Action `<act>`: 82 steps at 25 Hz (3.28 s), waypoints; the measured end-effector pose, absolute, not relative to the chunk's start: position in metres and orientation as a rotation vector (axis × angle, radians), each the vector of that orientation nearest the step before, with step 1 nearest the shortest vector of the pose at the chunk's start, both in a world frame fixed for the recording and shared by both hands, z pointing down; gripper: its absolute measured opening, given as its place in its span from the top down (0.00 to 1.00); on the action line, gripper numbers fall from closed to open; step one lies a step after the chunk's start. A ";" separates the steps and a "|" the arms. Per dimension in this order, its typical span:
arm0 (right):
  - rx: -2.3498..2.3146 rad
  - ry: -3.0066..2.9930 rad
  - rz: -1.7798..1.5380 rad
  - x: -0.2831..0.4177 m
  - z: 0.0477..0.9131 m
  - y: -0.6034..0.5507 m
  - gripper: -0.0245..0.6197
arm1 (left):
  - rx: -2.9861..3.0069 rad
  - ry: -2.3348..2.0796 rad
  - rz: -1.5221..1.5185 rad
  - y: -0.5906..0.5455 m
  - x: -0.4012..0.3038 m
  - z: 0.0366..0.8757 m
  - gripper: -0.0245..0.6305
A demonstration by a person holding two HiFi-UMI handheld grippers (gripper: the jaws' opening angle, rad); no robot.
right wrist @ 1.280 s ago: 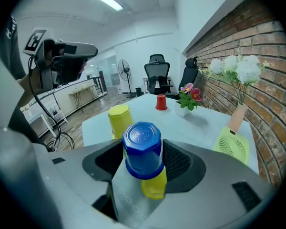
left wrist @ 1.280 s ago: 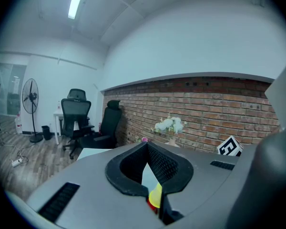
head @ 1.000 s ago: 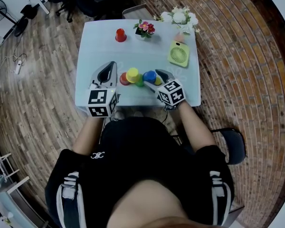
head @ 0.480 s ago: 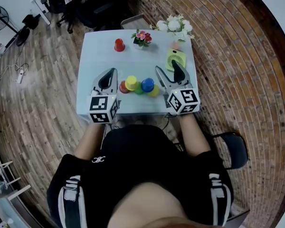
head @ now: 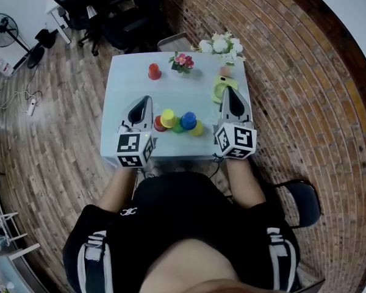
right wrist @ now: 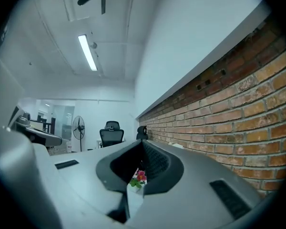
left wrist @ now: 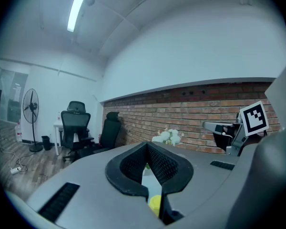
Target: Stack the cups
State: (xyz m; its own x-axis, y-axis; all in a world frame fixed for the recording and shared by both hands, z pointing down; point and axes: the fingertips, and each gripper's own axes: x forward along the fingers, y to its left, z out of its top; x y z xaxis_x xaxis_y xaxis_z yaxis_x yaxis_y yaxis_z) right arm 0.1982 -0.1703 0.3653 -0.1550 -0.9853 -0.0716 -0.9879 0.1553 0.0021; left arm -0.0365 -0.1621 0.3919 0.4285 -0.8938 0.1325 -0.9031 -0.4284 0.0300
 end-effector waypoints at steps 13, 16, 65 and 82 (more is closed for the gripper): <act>-1.896 2.356 -0.034 0.216 0.362 -0.179 0.96 | 2.534 -1.694 0.162 -0.155 -0.010 0.389 0.96; -1.882 2.343 0.012 0.207 0.351 -0.181 0.91 | 2.524 -1.712 0.154 -0.153 -0.011 0.387 0.96; -2.508 1.946 -0.612 -0.079 0.597 -0.435 0.15 | 2.451 -1.592 0.294 -0.274 -0.355 0.463 0.96; -2.746 1.899 -0.883 -0.053 0.691 -0.473 0.56 | 2.371 -1.636 0.373 -0.278 -0.385 0.489 0.96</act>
State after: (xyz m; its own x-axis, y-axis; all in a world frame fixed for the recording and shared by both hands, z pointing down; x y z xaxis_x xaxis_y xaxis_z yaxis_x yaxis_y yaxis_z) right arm -0.0531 -0.4733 0.6914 0.2821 -0.7750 0.5656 -0.9319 -0.3614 -0.0303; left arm -0.3850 -0.2776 0.4891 0.3417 -0.8766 0.3388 -0.9369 -0.3463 0.0487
